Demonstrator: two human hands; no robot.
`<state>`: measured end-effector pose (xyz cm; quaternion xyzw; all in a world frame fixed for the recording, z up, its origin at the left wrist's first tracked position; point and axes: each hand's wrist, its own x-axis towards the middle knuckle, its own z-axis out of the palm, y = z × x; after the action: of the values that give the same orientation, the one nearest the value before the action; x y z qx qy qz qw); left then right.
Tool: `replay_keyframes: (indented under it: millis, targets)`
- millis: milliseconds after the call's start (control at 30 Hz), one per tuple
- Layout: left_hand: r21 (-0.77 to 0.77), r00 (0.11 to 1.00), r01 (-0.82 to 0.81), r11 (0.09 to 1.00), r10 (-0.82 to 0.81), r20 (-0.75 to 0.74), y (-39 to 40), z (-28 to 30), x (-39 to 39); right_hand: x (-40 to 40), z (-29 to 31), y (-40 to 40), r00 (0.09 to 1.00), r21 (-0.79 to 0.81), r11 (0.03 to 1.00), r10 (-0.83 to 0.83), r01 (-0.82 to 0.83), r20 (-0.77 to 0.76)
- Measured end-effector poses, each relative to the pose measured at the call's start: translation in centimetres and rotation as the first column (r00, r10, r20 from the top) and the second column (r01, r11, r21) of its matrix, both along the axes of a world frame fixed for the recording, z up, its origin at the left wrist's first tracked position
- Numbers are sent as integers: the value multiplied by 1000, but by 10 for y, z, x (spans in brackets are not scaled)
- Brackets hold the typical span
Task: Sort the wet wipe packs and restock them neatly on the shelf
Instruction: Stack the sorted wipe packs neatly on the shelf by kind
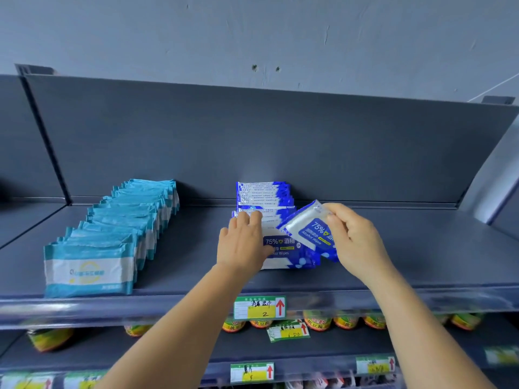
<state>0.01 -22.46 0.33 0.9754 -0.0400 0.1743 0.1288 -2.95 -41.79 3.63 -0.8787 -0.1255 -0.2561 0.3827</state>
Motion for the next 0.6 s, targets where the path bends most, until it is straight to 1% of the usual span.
replay_keyframes:
  millis: [67, 133, 167, 200, 300, 367, 433, 500, 567, 600]
  targets:
    - [-78, 999, -28, 997, 30, 16, 2, -3, -6, 4, -4, 7, 1000, -236, 972, -11, 18, 29]
    - [-176, 999, -32, 984, 32, -2, 3, -6, -11, 11, -15, 16, 1000, -464, 886, -21, 17, -3]
    - [-234, 1000, -15, 972, 9, -24, 4, -8, -14, 14, -22, 20, 1000, -521, 854, -21, 6, -23]
    - [-285, 999, 18, 958, -31, -41, 5, -11, -15, 16, -28, 24, 999, -541, 841, -15, -7, -36]
    - [-427, 987, 121, 896, -154, -42, 9, -19, -22, 22, -40, 32, 1000, -503, 864, 10, -9, -1]
    - [-474, 979, 166, 865, -201, -23, 9, -22, -29, 27, -44, 40, 998, -463, 886, 49, -23, 44]
    - [-441, 974, 198, 875, -226, -12, 9, -23, -31, 28, -46, 51, 993, -409, 910, 102, -70, 56]
    - [-384, 975, 200, 902, -223, -16, 10, -25, -29, 27, -47, 57, 992, -347, 935, 101, -66, 82]
    - [-368, 977, 185, 911, -210, -30, 12, -25, -27, 25, -46, 55, 996, -326, 945, 7, 22, 89]
    - [-385, 978, 176, 906, -206, -38, 13, -25, -27, 24, -46, 49, 997, -326, 942, -61, 76, 56]
